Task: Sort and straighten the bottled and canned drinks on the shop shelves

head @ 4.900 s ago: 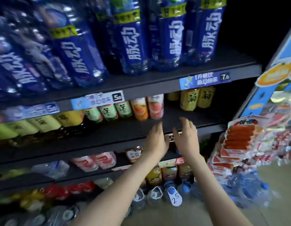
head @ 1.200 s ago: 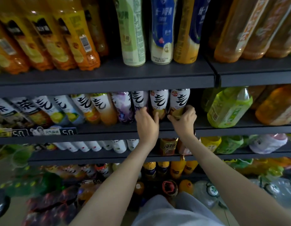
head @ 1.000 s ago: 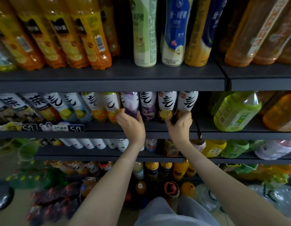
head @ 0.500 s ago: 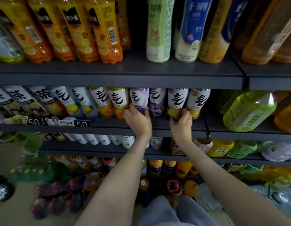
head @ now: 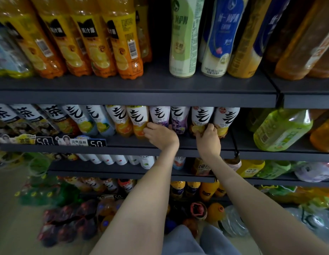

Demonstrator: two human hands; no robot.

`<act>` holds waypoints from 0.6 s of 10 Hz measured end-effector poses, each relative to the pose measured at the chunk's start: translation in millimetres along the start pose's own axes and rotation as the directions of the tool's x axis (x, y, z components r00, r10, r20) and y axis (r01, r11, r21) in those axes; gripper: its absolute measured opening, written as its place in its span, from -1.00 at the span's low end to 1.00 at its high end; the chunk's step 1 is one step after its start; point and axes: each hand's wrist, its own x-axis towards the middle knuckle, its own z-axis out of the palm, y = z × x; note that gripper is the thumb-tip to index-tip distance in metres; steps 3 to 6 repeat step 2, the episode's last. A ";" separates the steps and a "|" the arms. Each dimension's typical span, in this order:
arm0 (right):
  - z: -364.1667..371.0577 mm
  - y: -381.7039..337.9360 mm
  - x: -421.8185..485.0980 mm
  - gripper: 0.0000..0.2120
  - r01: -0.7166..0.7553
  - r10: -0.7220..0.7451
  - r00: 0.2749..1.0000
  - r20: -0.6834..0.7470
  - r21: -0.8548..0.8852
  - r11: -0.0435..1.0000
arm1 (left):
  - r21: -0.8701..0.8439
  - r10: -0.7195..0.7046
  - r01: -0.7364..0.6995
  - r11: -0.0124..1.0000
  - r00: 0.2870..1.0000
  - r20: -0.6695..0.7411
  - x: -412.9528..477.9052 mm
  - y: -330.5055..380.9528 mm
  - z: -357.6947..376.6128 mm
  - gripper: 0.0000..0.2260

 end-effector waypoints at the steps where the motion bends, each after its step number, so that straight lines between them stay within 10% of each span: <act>1: -7.3 0.5 -8.5 -0.60 0.012 -0.013 0.999 0.038 0.032 0.999 | 0.042 -0.086 0.080 0.996 0.983 0.159 -11.7 -7.9 -10.0 -0.34; 2: -20.2 4.5 -13.3 -0.57 0.050 -0.057 0.992 0.116 0.062 0.997 | 0.144 -0.081 0.031 0.989 0.932 0.354 -21.1 -14.8 -18.1 -0.38; 6: -20.2 4.5 -13.3 -0.57 0.050 -0.057 0.992 0.116 0.062 0.997 | 0.144 -0.081 0.031 0.989 0.932 0.354 -21.1 -14.8 -18.1 -0.38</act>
